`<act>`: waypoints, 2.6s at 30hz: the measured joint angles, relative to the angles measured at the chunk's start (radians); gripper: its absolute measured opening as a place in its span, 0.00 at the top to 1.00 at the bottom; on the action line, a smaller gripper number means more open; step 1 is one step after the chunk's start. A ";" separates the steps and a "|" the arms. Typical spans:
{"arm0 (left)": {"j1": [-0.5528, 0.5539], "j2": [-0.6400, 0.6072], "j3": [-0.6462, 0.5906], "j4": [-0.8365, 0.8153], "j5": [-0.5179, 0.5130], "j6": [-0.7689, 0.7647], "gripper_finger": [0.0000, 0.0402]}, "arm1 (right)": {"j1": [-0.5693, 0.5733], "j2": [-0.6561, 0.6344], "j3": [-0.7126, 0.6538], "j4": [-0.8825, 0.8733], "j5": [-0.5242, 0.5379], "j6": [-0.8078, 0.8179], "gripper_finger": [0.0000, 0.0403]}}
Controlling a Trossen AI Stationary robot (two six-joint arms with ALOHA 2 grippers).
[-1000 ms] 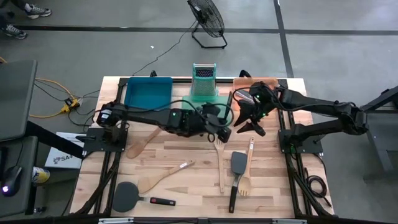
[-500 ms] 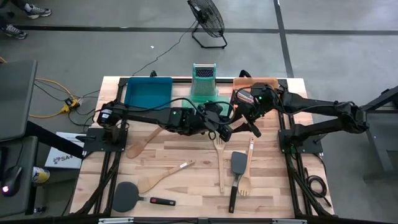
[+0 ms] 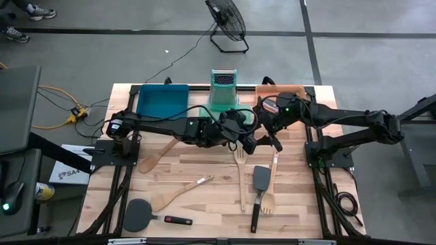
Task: Pick & Place Kitchen Items
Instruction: Put the silver knife into the orange bin
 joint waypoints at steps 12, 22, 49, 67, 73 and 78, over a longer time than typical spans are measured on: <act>-0.001 0.000 0.000 0.009 0.036 -0.001 0.95 | 0.000 0.001 0.000 -0.008 -0.078 0.024 0.79; -0.001 0.000 0.000 0.016 0.037 -0.004 1.00 | -0.003 0.001 -0.001 -0.009 -0.086 0.048 0.94; 0.000 0.000 0.000 0.007 0.033 -0.002 1.00 | -0.003 0.000 -0.001 -0.118 0.053 0.050 0.99; 0.000 0.000 0.000 -0.084 0.035 -0.009 1.00 | -0.051 0.035 -0.001 -0.504 0.452 0.142 0.99; 0.000 0.000 0.000 -0.165 0.034 -0.017 1.00 | -0.059 0.107 -0.001 -0.522 0.473 0.215 0.99; 0.000 0.000 0.000 -0.266 0.034 -0.040 1.00 | -0.051 0.160 -0.001 -0.525 0.533 0.270 0.99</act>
